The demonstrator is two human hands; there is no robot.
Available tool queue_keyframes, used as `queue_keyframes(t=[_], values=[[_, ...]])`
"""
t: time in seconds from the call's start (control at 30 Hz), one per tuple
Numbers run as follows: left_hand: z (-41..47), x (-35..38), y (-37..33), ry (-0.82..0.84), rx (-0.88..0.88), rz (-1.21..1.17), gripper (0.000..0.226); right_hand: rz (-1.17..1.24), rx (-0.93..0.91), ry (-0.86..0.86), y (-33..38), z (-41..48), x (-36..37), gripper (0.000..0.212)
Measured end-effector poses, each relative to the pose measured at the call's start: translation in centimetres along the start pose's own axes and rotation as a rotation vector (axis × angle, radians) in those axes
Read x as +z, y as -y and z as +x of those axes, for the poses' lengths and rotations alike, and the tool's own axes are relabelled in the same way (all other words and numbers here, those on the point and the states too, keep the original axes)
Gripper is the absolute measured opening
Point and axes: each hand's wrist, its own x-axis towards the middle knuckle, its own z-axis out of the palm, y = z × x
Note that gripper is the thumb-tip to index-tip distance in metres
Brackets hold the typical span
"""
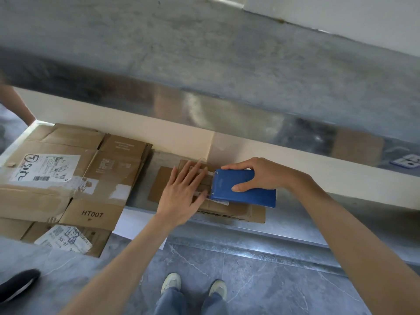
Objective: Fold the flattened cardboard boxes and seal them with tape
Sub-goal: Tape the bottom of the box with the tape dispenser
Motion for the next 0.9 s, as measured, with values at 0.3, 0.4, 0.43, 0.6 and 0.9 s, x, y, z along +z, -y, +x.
queue_keyframes(t=[0.3, 0.4, 0.43, 0.6, 0.9], values=[[0.1, 0.3, 0.4, 0.030, 0.031, 0.119, 0.077, 0.086, -0.110, 0.027, -2.0, -1.2, -0.3, 0.058], [0.2, 0.4, 0.5, 0.045, 0.021, 0.151, 0.080, 0.067, -0.107, 0.033, -3.8, -2.3, -0.9, 0.057], [0.2, 0.4, 0.5, 0.050, 0.017, 0.167, 0.081, 0.071, -0.103, 0.028, -4.9, -3.0, -1.3, 0.058], [0.2, 0.6, 0.4, 0.039, 0.014, 0.185, 0.088, 0.149, -0.053, -0.007, -11.0, -7.5, -2.2, 0.056], [0.2, 0.2, 0.0, 0.046, 0.048, 0.231, 0.087, 0.187, -0.041, 0.001, -13.1, -8.8, -1.8, 0.056]])
